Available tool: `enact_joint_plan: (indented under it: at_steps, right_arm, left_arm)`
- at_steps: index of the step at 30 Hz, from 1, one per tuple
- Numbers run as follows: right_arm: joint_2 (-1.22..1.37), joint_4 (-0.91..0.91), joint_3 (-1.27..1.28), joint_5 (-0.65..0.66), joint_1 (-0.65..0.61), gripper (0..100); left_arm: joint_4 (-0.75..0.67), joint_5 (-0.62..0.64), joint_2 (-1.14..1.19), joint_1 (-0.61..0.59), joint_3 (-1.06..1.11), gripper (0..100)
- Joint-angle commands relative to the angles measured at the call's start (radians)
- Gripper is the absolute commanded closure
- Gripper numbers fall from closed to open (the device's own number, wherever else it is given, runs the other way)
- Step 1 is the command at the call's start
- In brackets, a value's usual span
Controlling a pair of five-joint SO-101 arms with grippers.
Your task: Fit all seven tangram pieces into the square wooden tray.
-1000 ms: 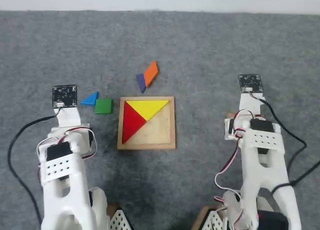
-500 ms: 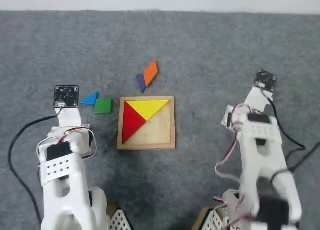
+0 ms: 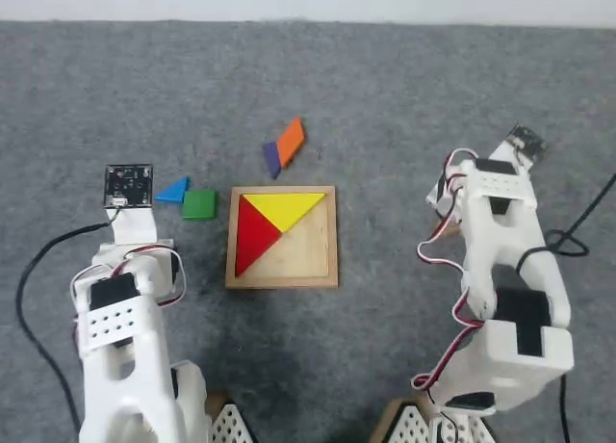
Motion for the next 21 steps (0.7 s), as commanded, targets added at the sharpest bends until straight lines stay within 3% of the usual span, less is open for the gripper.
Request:
enact_joint_plan:
  at_steps: [1, 9, 21]
  right_arm:
    - [-0.008, 0.012, -0.089, -0.035, -0.030, 73.1]
    - [0.081, -0.039, -0.095, -0.226, -0.068, 73.2]
    - [0.203, 0.016, -0.192, -0.345, -0.035, 73.2]
  left_arm:
    - [-0.023, -0.011, -0.020, 0.008, -0.010, 91]
    - [-0.023, -0.011, -0.020, 0.008, -0.010, 91]
    - [-0.023, -0.011, -0.020, 0.008, -0.010, 91]
